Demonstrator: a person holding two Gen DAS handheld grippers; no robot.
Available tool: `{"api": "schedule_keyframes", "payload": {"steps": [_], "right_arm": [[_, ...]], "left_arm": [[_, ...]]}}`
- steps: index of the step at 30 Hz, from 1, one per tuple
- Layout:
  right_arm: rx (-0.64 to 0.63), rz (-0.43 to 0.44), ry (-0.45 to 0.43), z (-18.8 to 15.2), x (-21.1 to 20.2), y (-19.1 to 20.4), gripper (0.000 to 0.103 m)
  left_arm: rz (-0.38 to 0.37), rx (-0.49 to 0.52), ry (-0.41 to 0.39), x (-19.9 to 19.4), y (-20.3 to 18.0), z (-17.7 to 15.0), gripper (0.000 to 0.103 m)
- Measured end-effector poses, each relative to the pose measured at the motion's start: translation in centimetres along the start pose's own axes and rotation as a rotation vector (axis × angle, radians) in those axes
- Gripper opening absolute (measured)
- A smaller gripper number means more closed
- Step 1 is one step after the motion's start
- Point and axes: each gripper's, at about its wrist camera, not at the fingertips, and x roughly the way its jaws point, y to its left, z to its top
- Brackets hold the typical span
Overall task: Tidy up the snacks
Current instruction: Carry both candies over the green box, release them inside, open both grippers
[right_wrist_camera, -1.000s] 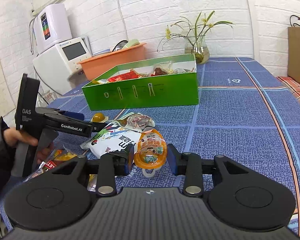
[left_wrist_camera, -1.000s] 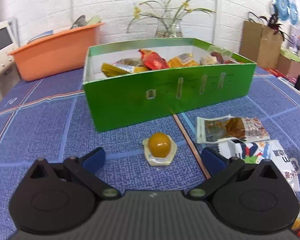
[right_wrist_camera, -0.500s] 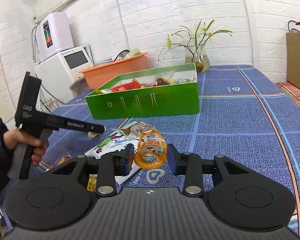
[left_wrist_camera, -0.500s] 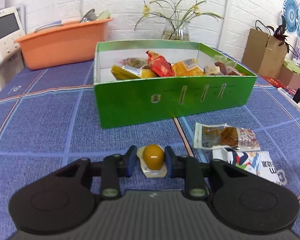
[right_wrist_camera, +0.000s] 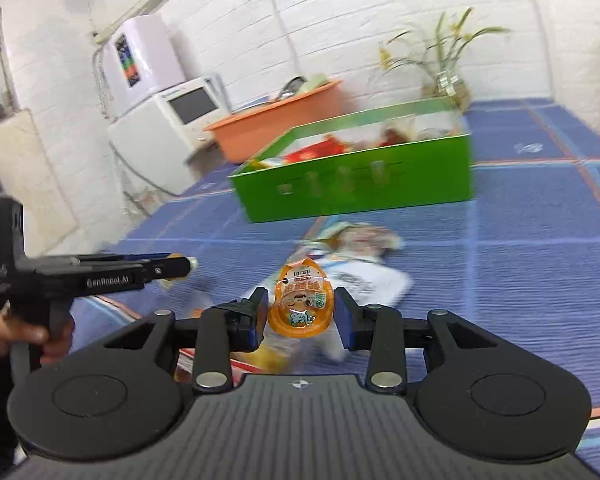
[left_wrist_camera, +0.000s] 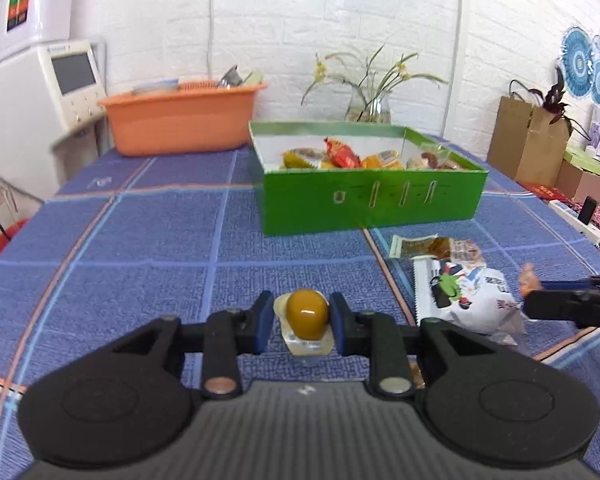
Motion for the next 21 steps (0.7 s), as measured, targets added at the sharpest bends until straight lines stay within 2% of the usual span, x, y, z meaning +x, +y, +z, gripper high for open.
{"api": "schedule_keyframes", "payload": {"steps": [4,7,13,14,17,20,21], "right_arm": [[0.028,0.102,-0.016,1.7,2.2,1.5,0.063],[0.059,0.131,-0.080,4.4,3.9,1.8,0.063],[0.223,0.021,-0.289,11.2,5.3,-1.3,0.063],[0.233,0.021,-0.298,12.2,5.6,-1.9,0.063],[0.157,0.003,-0.243,14.4,7.5,-3.0,0.063],[0.141,-0.094,-0.282,13.5,8.8,-3.6,0.063],[0.130,-0.101,-0.241,13.3,9.6,-4.1,0.063]], "left_arm": [[0.068,0.043,-0.109,-0.6,-0.3,2.3,0.026],[0.067,0.017,-0.161,0.9,-0.2,5.1,0.026],[-0.020,0.004,-0.229,5.2,-1.6,11.6,0.026],[-0.036,0.004,-0.234,6.1,-1.8,12.6,0.026],[-0.035,-0.006,-0.227,9.1,-2.6,14.3,0.026],[0.001,-0.006,-0.213,11.4,-2.8,14.1,0.026],[0.008,-0.007,-0.208,12.0,-2.7,13.8,0.026]]}}
